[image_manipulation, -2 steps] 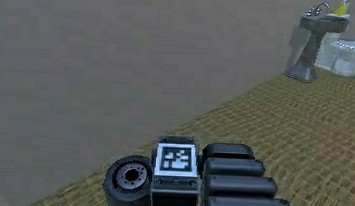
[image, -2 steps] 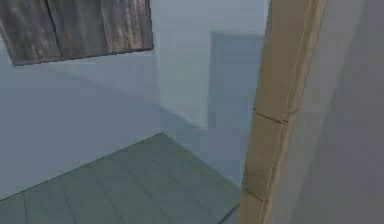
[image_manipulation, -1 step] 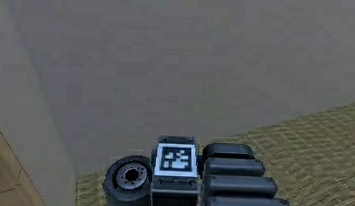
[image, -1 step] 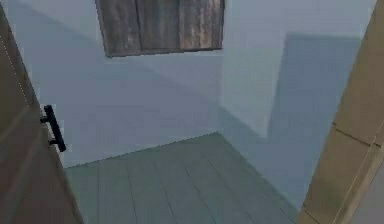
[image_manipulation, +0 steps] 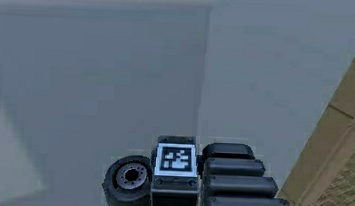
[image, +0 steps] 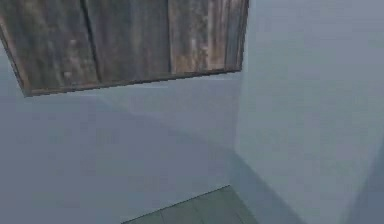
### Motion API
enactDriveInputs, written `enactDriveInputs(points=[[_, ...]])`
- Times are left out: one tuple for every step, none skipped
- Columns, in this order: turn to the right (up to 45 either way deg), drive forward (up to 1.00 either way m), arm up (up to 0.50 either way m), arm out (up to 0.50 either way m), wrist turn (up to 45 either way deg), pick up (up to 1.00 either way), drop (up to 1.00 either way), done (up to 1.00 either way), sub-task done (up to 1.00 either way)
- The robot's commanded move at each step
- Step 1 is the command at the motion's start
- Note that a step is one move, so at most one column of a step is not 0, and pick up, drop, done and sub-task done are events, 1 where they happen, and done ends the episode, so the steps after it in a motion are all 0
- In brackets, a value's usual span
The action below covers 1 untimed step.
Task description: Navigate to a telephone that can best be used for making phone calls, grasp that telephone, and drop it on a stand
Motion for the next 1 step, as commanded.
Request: enactDriveInputs(points=[[-45.0,0.00,0.00,0.00,0.0,0.00,0.00,0.00,0.00]])
